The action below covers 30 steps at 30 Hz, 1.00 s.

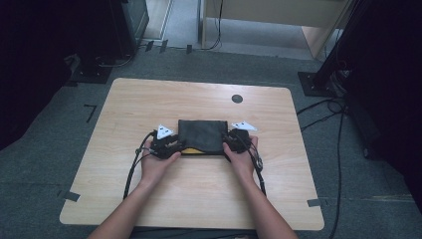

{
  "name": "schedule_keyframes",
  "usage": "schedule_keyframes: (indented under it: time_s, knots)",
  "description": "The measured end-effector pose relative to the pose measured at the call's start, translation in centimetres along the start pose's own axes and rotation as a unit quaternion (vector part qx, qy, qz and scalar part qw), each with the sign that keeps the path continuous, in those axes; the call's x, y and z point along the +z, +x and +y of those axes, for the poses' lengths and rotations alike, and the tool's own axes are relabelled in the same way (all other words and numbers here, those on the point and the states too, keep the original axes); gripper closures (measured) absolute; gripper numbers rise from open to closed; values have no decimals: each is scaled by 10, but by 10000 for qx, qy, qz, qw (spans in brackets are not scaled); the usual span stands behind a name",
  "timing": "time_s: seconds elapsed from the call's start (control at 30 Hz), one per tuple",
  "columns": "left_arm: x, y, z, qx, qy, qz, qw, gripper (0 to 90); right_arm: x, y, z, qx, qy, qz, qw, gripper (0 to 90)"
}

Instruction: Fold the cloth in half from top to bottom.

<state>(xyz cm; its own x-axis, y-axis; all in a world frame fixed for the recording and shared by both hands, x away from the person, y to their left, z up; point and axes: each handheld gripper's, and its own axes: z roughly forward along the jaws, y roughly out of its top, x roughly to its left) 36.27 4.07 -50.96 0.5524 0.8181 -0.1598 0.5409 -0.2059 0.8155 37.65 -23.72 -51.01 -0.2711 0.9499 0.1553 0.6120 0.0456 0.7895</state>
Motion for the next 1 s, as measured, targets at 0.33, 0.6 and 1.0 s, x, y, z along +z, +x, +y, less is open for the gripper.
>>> schedule_keyframes:
  time_s: [0.33,0.6,1.0]
  knots:
    - [-4,-22,-14,803,259,234,9962,522,-15,5,-19,-196,325,184,9991,490]
    - [-6,-10,-12,428,297,163,9985,464,-22,0,-21,-140,312,265,9991,438]
    - [-29,1,-12,308,160,-136,9993,329,-58,-8,-20,-183,119,385,9990,249]
